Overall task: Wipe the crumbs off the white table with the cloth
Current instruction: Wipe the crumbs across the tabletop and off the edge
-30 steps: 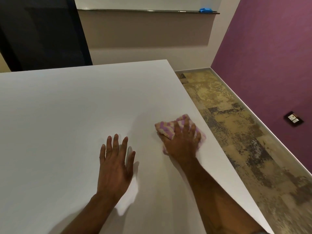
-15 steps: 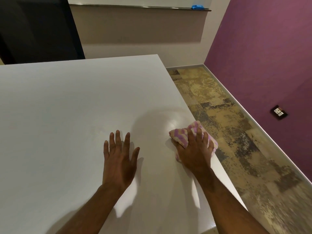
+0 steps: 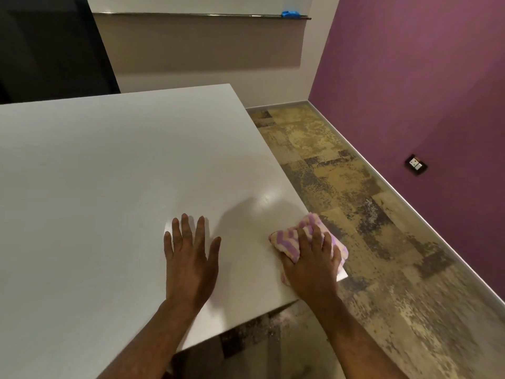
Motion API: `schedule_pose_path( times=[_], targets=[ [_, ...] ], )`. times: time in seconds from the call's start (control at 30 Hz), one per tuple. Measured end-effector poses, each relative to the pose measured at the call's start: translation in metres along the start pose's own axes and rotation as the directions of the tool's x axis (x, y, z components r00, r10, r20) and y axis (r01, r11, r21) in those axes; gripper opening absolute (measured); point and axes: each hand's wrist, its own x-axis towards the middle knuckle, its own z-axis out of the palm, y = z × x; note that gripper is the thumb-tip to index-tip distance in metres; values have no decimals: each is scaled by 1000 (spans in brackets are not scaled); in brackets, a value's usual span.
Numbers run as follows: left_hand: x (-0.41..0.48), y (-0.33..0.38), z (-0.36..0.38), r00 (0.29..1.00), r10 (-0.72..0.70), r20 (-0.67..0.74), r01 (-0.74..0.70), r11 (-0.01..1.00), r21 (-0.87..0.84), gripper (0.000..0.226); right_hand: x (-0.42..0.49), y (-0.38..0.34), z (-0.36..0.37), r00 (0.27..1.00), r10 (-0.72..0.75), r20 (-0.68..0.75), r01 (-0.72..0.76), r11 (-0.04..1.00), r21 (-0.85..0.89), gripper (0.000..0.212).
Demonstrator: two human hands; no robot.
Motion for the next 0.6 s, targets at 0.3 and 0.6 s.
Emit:
schedule_pose_path(
  times=[0.3, 0.6],
  targets=[
    [-66, -9, -20, 991, -131, 7, 131, 991, -9, 73, -68, -7, -1, 995, -96, 35, 95, 995, 40, 64],
    [-145, -30, -41, 966, -256, -38, 250, 962, -109, 66, -157, -60, 4, 950, -305, 63, 285, 934, 216, 58]
  ],
)
